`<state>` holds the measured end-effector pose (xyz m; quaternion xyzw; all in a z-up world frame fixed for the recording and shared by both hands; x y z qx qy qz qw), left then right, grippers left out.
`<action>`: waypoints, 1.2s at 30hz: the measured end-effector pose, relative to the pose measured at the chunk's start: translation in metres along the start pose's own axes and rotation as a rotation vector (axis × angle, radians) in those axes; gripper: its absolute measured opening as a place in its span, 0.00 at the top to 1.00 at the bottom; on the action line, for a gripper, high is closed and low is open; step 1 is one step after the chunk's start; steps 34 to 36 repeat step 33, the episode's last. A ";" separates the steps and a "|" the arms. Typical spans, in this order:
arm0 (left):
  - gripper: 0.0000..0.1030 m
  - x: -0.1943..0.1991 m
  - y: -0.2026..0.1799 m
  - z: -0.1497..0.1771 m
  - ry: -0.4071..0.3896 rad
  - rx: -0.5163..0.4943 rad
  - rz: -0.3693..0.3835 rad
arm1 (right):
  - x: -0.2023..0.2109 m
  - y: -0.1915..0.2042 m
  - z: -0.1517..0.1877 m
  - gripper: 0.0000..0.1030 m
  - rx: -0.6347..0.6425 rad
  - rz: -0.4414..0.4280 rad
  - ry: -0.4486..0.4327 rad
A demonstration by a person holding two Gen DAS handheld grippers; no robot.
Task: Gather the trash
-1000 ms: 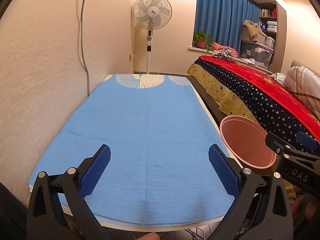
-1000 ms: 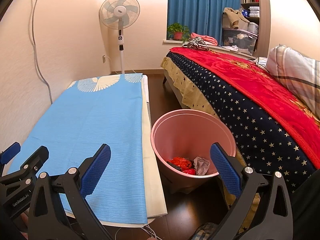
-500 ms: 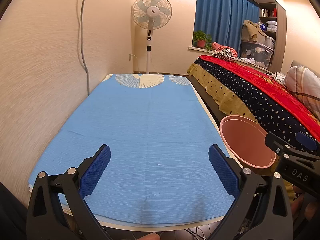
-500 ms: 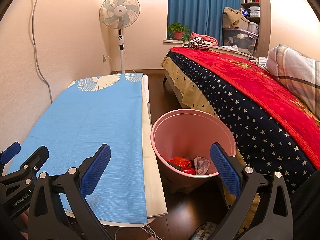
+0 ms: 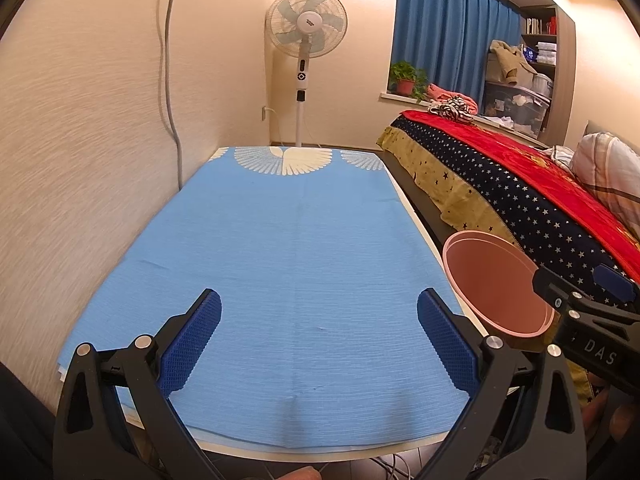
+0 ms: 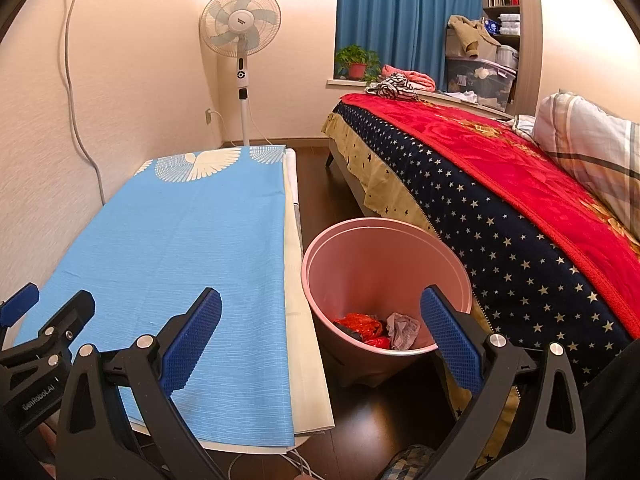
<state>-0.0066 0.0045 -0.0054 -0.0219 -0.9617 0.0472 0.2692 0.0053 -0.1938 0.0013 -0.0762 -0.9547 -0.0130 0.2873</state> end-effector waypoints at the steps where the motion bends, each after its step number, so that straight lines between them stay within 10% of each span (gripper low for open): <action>1: 0.08 0.000 -0.001 0.000 0.001 0.001 0.000 | 0.000 0.000 0.001 0.05 -0.001 -0.001 0.002; 36: 0.07 -0.002 0.002 0.000 0.011 0.017 -0.003 | -0.002 -0.001 0.000 0.05 -0.004 -0.009 0.012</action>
Point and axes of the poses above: each gripper's, at about its wrist camera, not at the fingertips, and x roughly against the way its jaws point, y to its left, z to its underside, the point moved 3 cm from there along -x, roughly the way its jaws point, and after that the axes turned 4 degrees about z, right-handed, at the moved point
